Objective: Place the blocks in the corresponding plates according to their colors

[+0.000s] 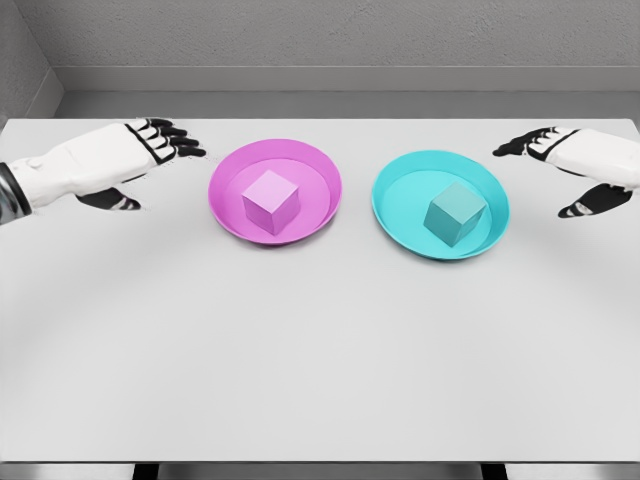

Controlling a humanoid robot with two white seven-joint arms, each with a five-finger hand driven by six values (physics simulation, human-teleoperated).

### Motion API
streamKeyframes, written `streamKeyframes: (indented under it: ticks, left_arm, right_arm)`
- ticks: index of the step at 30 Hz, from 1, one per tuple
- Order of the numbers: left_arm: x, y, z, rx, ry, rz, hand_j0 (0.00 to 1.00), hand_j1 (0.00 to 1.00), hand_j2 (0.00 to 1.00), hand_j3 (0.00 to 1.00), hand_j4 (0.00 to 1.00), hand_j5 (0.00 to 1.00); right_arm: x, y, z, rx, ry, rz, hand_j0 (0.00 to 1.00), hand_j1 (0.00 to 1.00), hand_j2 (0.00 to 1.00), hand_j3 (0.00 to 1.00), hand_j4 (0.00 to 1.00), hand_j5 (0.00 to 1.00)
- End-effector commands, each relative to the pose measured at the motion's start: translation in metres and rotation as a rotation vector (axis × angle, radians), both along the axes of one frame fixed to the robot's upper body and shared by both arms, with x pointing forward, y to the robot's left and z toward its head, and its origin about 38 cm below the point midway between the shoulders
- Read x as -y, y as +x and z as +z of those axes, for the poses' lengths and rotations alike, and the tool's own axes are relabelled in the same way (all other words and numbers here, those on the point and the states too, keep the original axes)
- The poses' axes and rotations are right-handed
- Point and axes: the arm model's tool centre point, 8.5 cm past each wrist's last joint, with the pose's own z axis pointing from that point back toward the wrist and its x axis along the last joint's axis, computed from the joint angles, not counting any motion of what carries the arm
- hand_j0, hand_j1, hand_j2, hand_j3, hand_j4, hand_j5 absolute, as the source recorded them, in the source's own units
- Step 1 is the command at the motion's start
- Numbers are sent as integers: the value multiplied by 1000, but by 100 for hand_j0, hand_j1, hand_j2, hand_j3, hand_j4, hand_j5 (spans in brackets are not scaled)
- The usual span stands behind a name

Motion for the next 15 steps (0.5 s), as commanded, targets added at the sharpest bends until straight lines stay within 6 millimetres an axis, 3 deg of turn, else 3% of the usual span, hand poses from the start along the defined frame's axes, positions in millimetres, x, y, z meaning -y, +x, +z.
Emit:
streamKeyframes:
  ticks: [1, 5, 15]
  left_arm:
    - [-15, 0, 19, 33, -22, 33, 100, 100, 100, 100, 100, 100]
    - [-26, -5, 13, 21, -29, 60, 100, 100, 100, 100, 100, 100]
    - [-26, -5, 12, 20, -25, 59, 100, 100, 100, 100, 100, 100]
  right_arm:
    - [0, 0, 0, -2, 5, 0, 100, 100, 100, 100, 100, 100]
    - [-1, 0, 0, -2, 7, 1, 100, 100, 100, 100, 100, 100]
    - [-1, 0, -1, -6, 5, 2, 100, 100, 100, 100, 100, 100]
